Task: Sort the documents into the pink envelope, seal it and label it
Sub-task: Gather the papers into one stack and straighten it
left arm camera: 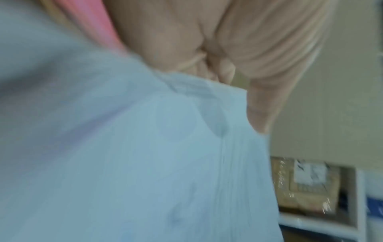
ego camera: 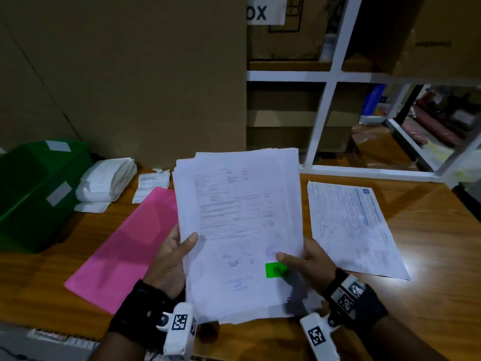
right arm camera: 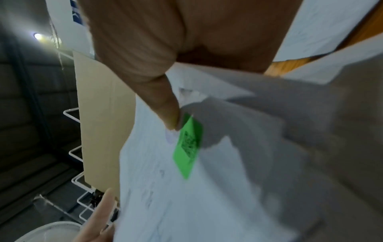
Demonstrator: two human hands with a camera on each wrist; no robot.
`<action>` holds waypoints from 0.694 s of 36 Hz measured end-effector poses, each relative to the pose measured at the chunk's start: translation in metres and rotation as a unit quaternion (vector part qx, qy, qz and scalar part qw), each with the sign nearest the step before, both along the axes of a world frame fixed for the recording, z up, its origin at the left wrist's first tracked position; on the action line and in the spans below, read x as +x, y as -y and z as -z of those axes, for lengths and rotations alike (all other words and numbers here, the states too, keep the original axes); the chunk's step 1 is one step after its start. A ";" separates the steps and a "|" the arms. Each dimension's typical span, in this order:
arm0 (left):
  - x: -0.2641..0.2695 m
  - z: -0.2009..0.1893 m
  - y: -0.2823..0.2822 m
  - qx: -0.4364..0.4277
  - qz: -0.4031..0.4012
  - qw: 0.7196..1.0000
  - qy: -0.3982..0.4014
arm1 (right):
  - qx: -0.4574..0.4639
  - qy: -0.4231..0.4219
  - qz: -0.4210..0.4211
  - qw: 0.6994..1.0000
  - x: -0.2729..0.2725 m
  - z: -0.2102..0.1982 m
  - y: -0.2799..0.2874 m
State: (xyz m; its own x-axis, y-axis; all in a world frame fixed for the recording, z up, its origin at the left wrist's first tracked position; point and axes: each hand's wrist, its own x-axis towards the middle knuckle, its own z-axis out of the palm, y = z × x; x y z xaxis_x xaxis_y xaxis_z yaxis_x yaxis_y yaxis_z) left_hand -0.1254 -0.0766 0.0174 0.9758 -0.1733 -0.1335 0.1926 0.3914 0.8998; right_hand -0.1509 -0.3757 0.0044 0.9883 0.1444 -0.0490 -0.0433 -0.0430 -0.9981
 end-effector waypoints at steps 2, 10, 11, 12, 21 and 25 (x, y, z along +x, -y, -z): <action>0.002 0.000 0.006 0.033 0.026 0.999 -0.021 | -0.028 -0.016 -0.025 0.999 0.005 -0.004 0.001; 0.004 -0.019 0.031 0.143 -0.037 0.986 0.083 | -0.104 0.059 0.060 0.991 0.018 -0.027 0.002; 0.004 -0.025 0.033 0.148 -0.049 0.982 0.105 | -0.092 0.084 0.087 0.988 0.019 -0.035 0.004; 0.004 -0.030 0.036 0.157 -0.055 0.978 0.128 | -0.085 0.109 0.106 0.985 0.020 -0.043 0.005; 0.015 -0.063 0.052 0.164 -0.096 0.954 0.230 | -0.074 0.189 0.115 0.972 0.031 -0.086 0.007; 0.017 -0.055 0.045 0.159 -0.072 0.956 0.236 | -0.021 0.163 0.090 0.982 0.028 -0.076 0.009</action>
State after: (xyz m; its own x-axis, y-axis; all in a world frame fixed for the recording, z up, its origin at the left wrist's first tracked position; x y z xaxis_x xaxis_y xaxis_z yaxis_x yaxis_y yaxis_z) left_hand -0.1084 -0.1213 0.0728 0.9513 -0.0562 0.3031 -0.2986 0.0758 0.9514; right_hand -0.1227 -0.3843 0.0804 0.9617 -0.0300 0.2725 0.2680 -0.1063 -0.9575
